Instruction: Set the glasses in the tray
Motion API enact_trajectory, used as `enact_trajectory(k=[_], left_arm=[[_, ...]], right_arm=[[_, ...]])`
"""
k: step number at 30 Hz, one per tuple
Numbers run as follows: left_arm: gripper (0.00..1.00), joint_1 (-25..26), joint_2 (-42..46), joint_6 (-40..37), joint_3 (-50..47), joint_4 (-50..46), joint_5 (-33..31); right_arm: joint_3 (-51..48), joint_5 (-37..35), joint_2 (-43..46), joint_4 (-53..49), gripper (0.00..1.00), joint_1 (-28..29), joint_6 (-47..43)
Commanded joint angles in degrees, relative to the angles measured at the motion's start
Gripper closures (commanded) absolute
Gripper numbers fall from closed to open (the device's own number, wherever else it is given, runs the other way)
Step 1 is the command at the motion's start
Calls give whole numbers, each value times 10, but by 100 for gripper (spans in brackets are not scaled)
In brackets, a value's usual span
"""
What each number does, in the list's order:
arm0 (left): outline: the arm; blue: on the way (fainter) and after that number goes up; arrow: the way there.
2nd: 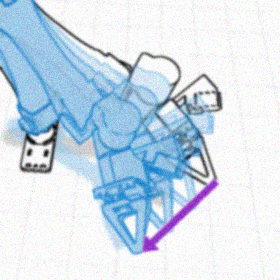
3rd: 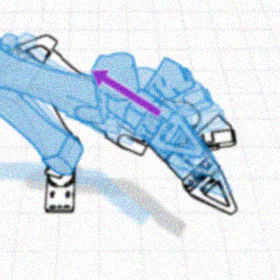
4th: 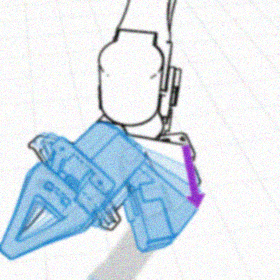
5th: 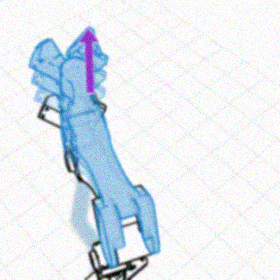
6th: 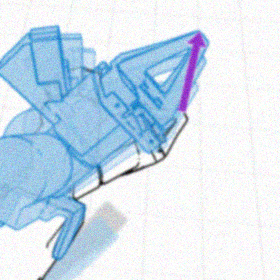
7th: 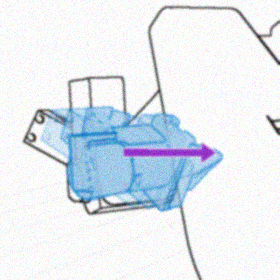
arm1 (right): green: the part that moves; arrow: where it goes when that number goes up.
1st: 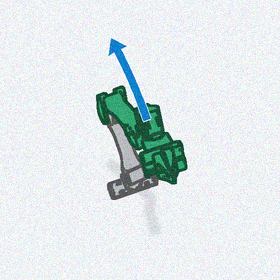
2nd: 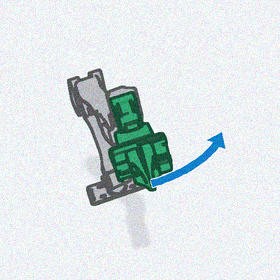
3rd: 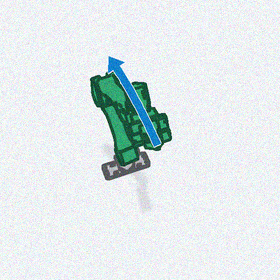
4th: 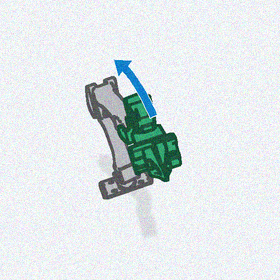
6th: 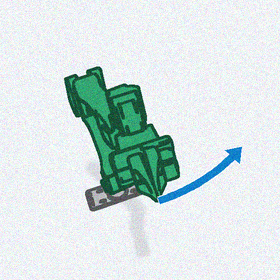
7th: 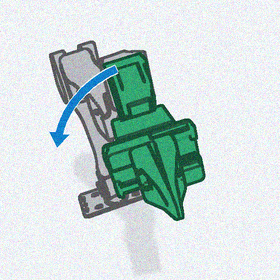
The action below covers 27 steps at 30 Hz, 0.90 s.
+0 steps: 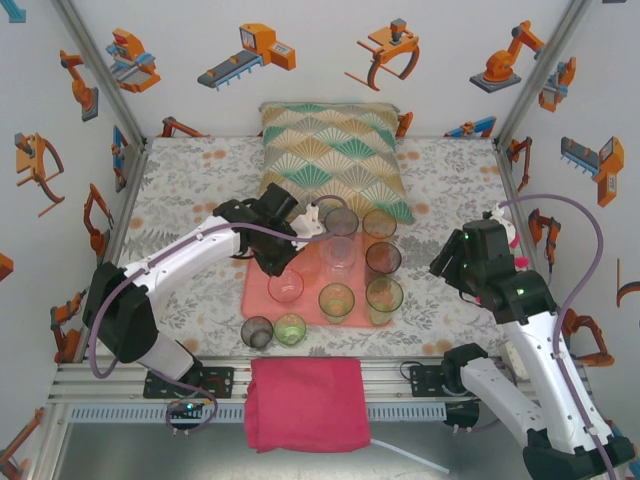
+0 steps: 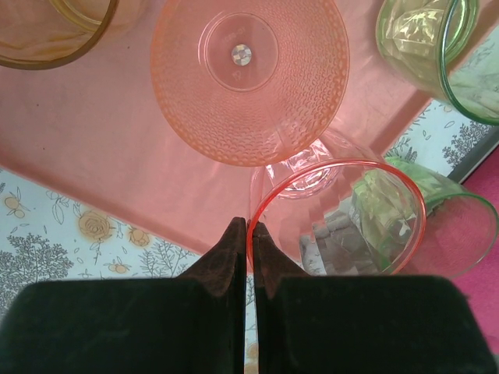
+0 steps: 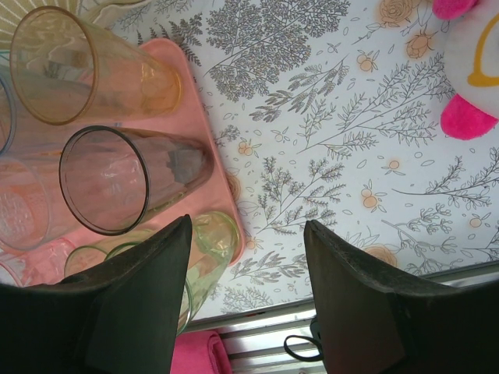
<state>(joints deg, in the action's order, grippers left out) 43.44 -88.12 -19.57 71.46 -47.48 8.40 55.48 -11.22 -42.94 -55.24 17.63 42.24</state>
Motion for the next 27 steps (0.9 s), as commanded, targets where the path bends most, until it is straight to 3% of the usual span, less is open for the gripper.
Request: enact_trajectory(k=[1,27], left_arm=[[90,5,-5,19,-8,5,4],[90,16,-19,59,-15,16,12]], right_arm=[[-6,-8,6,-7,44,-4,11],[-13,-8,7,-4,44,-5,11]])
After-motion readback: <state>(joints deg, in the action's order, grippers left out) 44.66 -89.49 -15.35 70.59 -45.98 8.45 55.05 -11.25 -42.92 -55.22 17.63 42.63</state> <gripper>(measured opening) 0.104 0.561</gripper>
